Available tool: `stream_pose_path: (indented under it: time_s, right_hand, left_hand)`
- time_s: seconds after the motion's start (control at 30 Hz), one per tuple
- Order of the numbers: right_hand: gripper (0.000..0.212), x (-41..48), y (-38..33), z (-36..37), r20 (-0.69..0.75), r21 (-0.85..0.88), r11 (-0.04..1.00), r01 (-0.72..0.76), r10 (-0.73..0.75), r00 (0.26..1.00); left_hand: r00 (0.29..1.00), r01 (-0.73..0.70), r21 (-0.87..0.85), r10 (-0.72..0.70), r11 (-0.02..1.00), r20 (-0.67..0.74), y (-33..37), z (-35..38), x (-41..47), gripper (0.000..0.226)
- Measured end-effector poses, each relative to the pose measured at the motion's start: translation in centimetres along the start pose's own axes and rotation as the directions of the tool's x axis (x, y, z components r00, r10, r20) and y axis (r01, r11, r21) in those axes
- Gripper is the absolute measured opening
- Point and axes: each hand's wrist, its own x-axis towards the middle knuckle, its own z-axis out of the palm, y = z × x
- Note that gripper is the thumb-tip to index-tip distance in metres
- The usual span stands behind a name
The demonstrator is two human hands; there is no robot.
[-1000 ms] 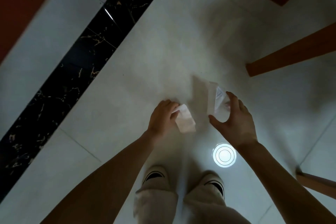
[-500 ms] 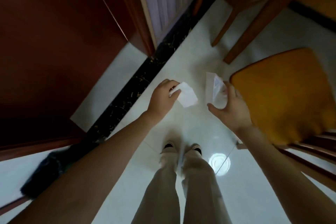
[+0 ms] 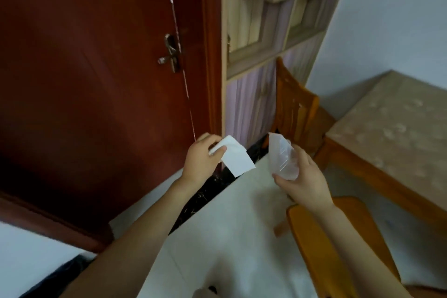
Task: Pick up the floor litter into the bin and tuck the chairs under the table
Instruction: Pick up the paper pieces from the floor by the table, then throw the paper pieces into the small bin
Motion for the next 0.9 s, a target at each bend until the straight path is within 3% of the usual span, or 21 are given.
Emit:
stream_pose_path:
  time_s: [0.2, 0.4, 0.67, 0.9]
  right_hand:
    - [0.086, -2.2, -2.2, 0.9, 0.118, 0.137, 0.974, 0.182, -0.199, 0.973]
    - [0.089, -5.3, -5.9, 5.1, 0.271, 0.254, 0.893, 0.373, -0.436, 0.858]
    - [0.097, -12.3, -15.5, 12.6, 0.416, 0.385, 0.682, 0.621, -0.729, 0.543]
    - [0.094, -21.8, -23.4, 19.7, 0.451, 0.485, 0.541, 0.687, -0.828, 0.333]
  left_hand:
    - [0.971, 0.171, 0.014, -0.166, 0.985, -0.175, 2.0, -2.2, -8.4, 0.006]
    - [0.825, 0.476, -0.007, -0.450, 0.879, -0.343, 0.8, -4.1, -19.1, 0.015]
    - [0.556, 0.666, -0.075, -0.561, 0.742, -0.614, 0.6, -12.5, -33.8, 0.011]
    - [0.306, 0.781, -0.207, -0.649, 0.589, -0.696, -1.3, -18.4, -46.7, 0.008]
